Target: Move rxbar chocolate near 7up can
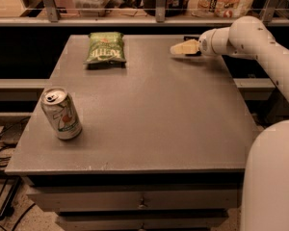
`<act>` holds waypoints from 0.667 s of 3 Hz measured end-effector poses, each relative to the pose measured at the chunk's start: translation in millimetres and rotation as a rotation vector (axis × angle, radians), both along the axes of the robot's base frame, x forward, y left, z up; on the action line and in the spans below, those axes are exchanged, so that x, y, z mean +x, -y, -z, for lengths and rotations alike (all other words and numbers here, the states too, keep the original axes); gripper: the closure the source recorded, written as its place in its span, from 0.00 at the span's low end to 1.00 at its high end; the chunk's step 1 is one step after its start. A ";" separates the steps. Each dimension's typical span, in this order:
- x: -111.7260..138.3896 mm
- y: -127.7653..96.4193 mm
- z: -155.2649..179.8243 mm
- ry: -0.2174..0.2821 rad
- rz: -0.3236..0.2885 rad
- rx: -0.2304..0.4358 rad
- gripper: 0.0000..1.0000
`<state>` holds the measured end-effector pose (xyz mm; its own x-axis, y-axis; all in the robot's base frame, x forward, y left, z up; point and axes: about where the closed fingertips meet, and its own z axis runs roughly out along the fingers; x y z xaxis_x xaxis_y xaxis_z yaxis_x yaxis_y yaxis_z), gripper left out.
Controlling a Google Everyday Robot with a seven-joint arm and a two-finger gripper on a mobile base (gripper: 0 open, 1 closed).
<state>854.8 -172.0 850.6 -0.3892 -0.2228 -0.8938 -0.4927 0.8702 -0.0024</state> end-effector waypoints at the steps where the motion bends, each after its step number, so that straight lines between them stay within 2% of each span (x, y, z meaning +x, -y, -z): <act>1: 11.3 4.2 15.6 -0.031 0.019 0.002 0.25; 2: 13.9 3.3 17.5 -0.033 0.016 -0.015 0.47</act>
Offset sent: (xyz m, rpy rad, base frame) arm 0.0166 -0.0086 -0.0141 -0.0406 0.0268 -0.0190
